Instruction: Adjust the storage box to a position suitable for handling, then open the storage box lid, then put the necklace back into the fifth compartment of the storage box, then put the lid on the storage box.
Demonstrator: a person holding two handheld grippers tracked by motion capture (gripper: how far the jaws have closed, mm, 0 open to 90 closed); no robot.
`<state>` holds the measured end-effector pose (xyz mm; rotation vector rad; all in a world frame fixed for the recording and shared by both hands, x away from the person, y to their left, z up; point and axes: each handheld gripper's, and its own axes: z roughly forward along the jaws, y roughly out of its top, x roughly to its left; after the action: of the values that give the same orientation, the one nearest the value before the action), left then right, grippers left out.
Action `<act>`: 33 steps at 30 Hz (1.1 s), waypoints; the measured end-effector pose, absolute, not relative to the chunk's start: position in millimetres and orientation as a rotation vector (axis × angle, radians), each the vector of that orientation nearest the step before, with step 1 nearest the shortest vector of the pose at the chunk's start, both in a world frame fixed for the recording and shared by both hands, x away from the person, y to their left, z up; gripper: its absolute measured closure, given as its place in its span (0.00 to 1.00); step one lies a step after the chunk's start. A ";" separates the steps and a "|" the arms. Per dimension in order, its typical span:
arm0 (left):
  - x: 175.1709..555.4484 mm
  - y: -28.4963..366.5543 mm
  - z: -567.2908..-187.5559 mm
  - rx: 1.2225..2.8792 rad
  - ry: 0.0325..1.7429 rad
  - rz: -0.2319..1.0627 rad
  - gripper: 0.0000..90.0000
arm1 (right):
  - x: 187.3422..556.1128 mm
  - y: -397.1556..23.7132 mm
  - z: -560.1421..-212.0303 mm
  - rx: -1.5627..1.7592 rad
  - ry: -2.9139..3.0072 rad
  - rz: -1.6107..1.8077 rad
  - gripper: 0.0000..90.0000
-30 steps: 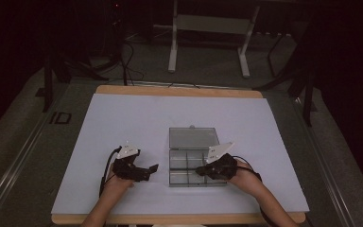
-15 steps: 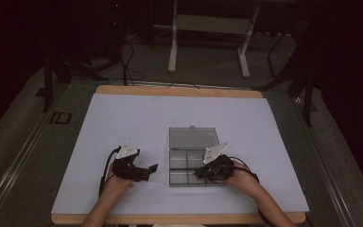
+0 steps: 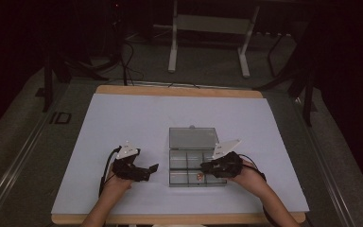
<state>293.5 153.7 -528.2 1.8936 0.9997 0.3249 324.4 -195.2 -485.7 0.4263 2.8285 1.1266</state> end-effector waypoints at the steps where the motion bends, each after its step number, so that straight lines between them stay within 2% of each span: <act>1: 293.4 153.8 -528.0 1.893 0.999 0.327 0.03 | 324.2 -198.1 -484.5 0.442 2.820 1.131 0.87; 9: 293.7 153.5 -528.0 1.890 0.996 0.322 0.03 | 326.5 -217.4 -477.2 0.506 2.755 1.167 0.84; 11: 293.7 153.3 -527.7 1.890 0.994 0.323 0.03 | 326.8 -222.0 -474.7 0.526 2.733 1.168 0.80; 14: 293.1 152.8 -526.7 1.887 0.991 0.327 0.03 | 329.0 -231.8 -471.7 0.595 2.681 1.192 0.58; 15: 293.1 152.7 -526.3 1.888 0.986 0.330 0.03 | 329.0 -231.8 -471.7 0.595 2.681 1.192 0.58; 17: 292.9 151.9 -525.4 1.886 0.977 0.337 0.03 | 329.9 -238.1 -471.3 0.628 2.645 1.214 0.47; 20: 293.0 150.2 -523.3 1.888 0.959 0.354 0.03 | 331.0 -246.9 -471.2 0.679 2.599 1.237 0.38; 23: 293.2 146.9 -519.7 1.903 0.935 0.368 0.03 | 332.7 -260.5 -474.5 0.758 2.541 1.273 0.19; 24: 293.2 145.9 -518.9 1.905 0.928 0.367 0.03 | 332.8 -263.7 -475.5 0.771 2.538 1.279 0.15; 33: 300.0 129.3 -504.8 1.945 0.920 0.290 0.03 | 338.0 -284.7 -483.0 0.941 2.404 1.284 0.16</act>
<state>300.0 129.3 -504.8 1.9453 0.9199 0.2902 338.0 -284.7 -483.0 0.9412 2.4039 1.2839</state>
